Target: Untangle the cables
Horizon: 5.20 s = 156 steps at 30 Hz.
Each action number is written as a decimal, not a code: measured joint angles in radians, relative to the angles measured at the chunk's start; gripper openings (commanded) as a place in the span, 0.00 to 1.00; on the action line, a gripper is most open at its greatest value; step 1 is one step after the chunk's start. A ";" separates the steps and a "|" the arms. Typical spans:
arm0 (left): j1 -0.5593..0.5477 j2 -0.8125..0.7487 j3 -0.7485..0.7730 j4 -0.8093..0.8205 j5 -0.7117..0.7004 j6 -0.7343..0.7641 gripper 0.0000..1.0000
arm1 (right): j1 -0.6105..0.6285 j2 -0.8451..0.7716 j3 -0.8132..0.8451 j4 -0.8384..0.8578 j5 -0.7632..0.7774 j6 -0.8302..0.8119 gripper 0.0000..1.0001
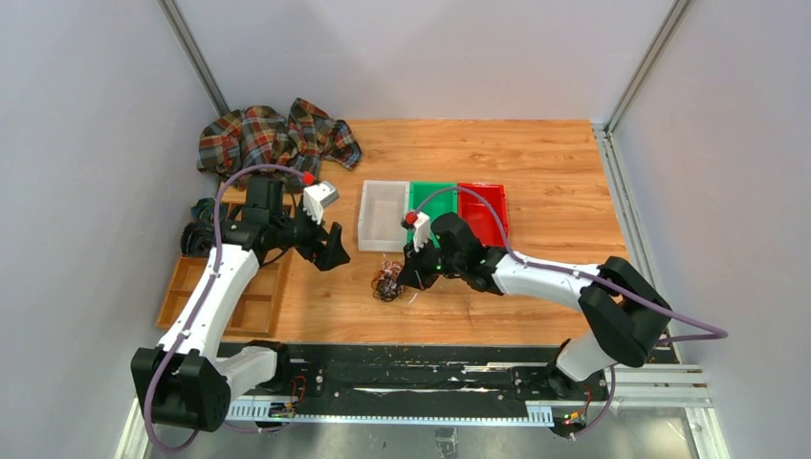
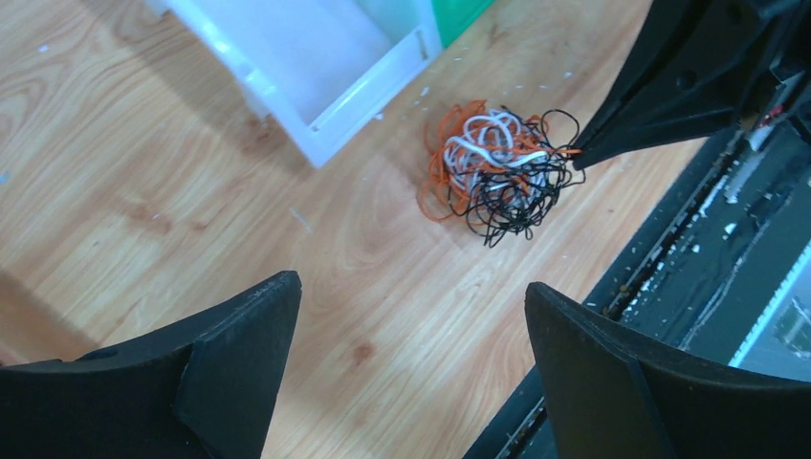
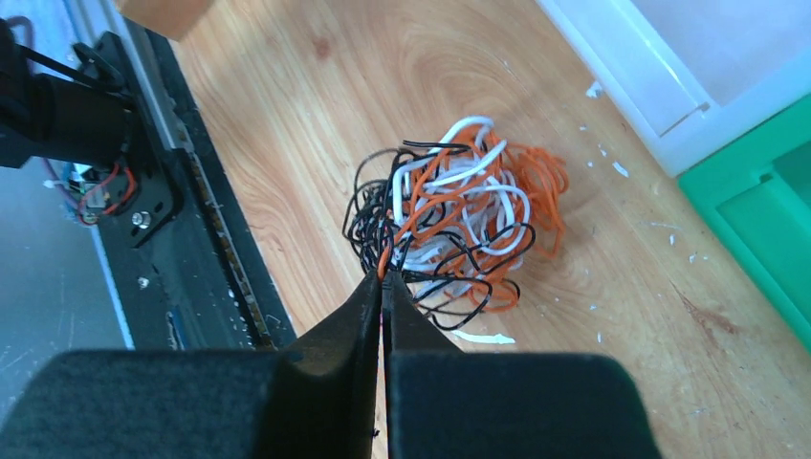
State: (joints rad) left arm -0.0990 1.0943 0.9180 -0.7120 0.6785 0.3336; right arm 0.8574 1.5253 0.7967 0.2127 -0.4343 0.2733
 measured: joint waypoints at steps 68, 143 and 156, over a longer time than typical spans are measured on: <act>-0.259 -0.317 -0.135 0.497 0.158 -0.513 0.52 | -0.008 -0.131 0.215 0.653 -0.302 0.666 0.01; -0.264 -0.232 0.396 0.434 0.226 -0.631 0.01 | 0.100 0.133 -0.140 0.706 0.062 0.261 0.54; -0.264 -0.099 0.771 0.479 0.161 -0.601 0.00 | 0.126 0.192 -0.140 0.643 0.125 0.233 0.49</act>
State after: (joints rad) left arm -0.3634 0.9955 1.6894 -0.2333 0.8398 -0.2676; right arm 0.9833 1.7172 0.6571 0.8555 -0.3092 0.5060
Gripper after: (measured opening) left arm 0.020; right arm 0.503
